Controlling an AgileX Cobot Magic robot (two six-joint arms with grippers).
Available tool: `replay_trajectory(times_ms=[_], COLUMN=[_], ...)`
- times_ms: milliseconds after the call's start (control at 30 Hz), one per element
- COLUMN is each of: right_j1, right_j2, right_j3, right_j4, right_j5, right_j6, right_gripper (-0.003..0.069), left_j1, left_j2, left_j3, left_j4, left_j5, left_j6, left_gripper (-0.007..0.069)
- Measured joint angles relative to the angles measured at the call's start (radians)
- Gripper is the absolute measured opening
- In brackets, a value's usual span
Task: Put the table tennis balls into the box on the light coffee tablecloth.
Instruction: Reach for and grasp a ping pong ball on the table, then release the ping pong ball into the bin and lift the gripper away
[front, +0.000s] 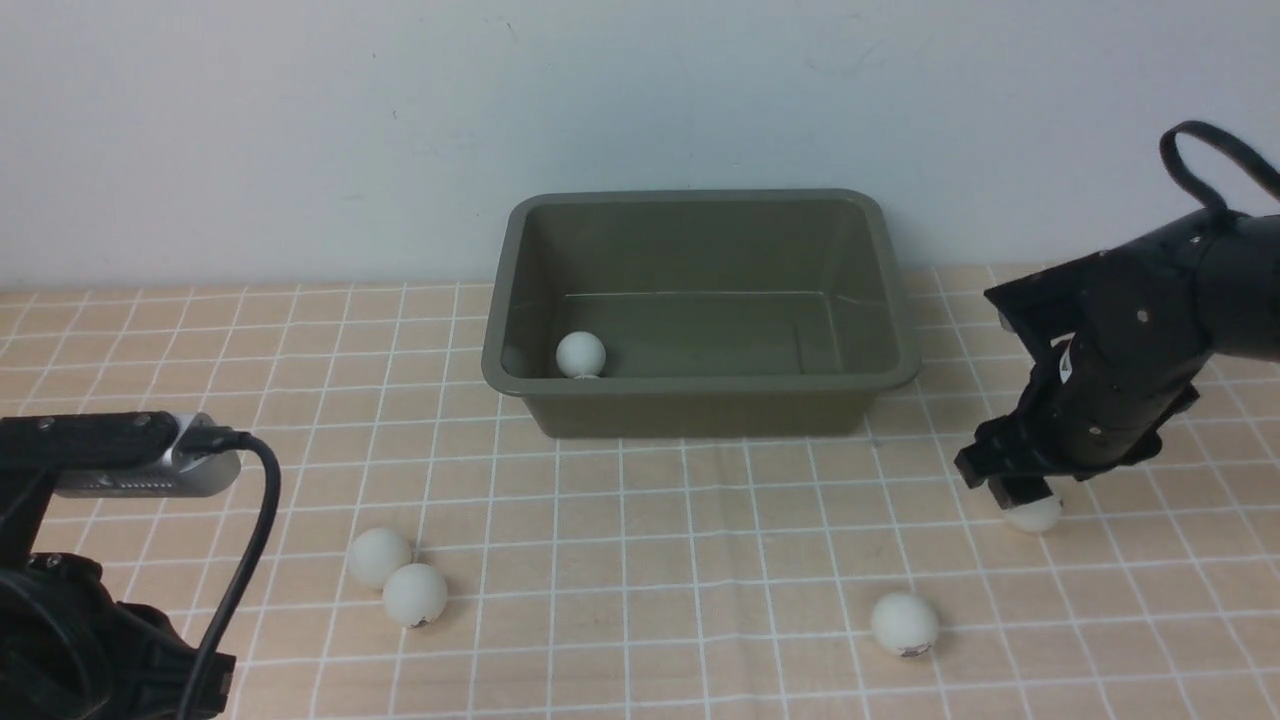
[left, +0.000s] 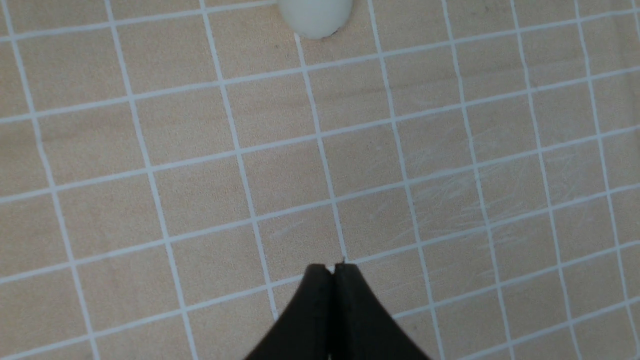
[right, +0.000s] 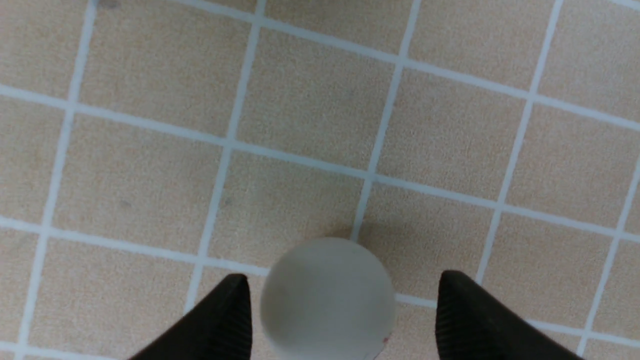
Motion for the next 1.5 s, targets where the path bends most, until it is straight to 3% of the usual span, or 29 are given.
replay_trajectory(times_ms=[267,533,800,1000,1233,1400,1500], right_j1=[-0.004,-0.004,-0.004,-0.004,-0.004,-0.004,-0.004], right_j2=[0.013,0.038,0.038,0.026,-0.033,-0.038,-0.033], right_j3=[0.000,0.000,-0.001,-0.069,-0.295,-0.448,-0.494], right_j4=[0.038,0.040,0.041,0.035,0.036,0.114,0.255], right_j5=[-0.021,-0.023,-0.016,0.091,0.240,0.276,0.247], right_j6=[-0.031,-0.037,-0.040,-0.040,-0.041,-0.078,-0.180], right_gripper=[0.0450,0.0374,0.0360,0.0360,0.0360,0.0360,0.0360], left_j1=[0.000,0.000,0.000,0.000,0.000,0.000,0.000], left_j2=[0.000,0.000,0.000,0.000,0.000,0.000,0.000], left_j3=[0.000,0.000,0.000,0.000,0.000,0.000,0.000], left_j4=[0.000,0.000,0.000,0.000,0.000,0.000,0.000], left_j5=[0.006,0.009,0.009,0.009,0.009,0.009,0.008], left_j6=[0.001,0.003,0.003,0.003,0.003,0.003,0.003], left_gripper=[-0.0069,-0.0069,-0.0069,-0.0069,-0.0069,-0.0069,-0.0069])
